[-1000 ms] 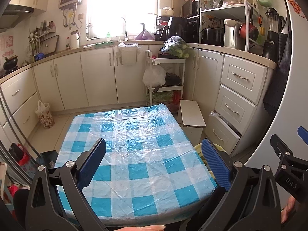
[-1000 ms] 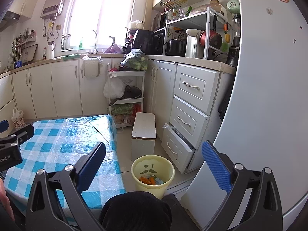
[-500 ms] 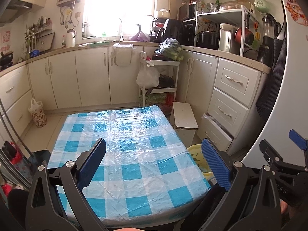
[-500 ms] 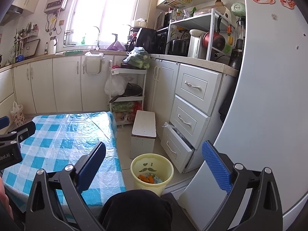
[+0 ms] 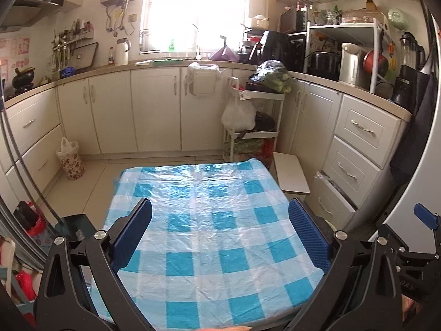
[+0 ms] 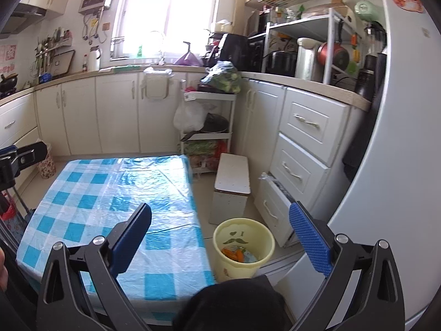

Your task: Collect trash

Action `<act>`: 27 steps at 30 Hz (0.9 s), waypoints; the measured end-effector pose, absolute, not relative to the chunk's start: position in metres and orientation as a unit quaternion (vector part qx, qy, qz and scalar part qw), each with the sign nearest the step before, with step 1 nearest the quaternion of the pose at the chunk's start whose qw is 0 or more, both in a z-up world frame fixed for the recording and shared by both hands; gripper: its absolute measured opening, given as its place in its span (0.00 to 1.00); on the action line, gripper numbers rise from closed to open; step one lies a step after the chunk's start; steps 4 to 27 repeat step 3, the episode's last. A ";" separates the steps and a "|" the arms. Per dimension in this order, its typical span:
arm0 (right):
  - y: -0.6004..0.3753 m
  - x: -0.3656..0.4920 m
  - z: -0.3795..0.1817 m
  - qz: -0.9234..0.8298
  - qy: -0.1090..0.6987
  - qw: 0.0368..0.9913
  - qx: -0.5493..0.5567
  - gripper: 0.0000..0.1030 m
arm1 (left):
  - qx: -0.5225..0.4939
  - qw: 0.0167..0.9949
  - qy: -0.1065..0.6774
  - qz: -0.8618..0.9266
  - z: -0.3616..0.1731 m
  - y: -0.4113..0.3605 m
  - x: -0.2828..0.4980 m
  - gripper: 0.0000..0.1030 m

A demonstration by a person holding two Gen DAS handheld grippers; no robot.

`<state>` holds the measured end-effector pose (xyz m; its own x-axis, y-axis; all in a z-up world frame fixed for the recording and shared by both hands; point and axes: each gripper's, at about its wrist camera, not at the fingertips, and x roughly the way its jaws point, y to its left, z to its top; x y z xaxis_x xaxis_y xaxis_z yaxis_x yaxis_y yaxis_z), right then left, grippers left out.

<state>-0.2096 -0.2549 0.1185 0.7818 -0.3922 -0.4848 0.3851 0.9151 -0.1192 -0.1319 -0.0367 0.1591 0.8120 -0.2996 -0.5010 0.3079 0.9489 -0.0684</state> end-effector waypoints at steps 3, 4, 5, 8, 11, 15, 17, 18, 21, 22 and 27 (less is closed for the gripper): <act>-0.243 -0.193 0.115 -0.185 0.269 0.945 -0.008 0.93 | 0.002 0.952 0.275 -0.131 0.153 -0.016 -0.110 0.93; -0.243 -0.193 0.115 -0.185 0.269 0.945 -0.008 0.93 | 0.002 0.952 0.275 -0.131 0.153 -0.016 -0.110 0.93; -0.243 -0.193 0.115 -0.185 0.269 0.945 -0.008 0.93 | 0.002 0.952 0.275 -0.131 0.153 -0.016 -0.110 0.93; -0.243 -0.193 0.115 -0.185 0.269 0.945 -0.008 0.93 | 0.002 0.952 0.275 -0.131 0.153 -0.016 -0.110 0.93; -0.243 -0.193 0.115 -0.185 0.269 0.945 -0.008 0.93 | 0.002 0.952 0.275 -0.131 0.153 -0.016 -0.110 0.93; -0.243 -0.193 0.115 -0.185 0.269 0.945 -0.008 0.93 | 0.002 0.952 0.275 -0.131 0.153 -0.016 -0.110 0.93; -0.243 -0.193 0.115 -0.185 0.269 0.945 -0.008 0.93 | 0.002 0.952 0.275 -0.131 0.153 -0.016 -0.110 0.93; -0.243 -0.193 0.115 -0.185 0.269 0.945 -0.008 0.93 | 0.002 0.952 0.275 -0.131 0.153 -0.016 -0.110 0.93; -0.243 -0.193 0.115 -0.185 0.269 0.945 -0.008 0.93 | 0.002 0.952 0.275 -0.131 0.153 -0.016 -0.110 0.93; -0.243 -0.193 0.115 -0.185 0.269 0.945 -0.008 0.93 | 0.002 0.952 0.275 -0.131 0.153 -0.016 -0.110 0.93; -0.243 -0.193 0.115 -0.185 0.269 0.945 -0.008 0.93 | 0.002 0.952 0.275 -0.131 0.153 -0.016 -0.110 0.93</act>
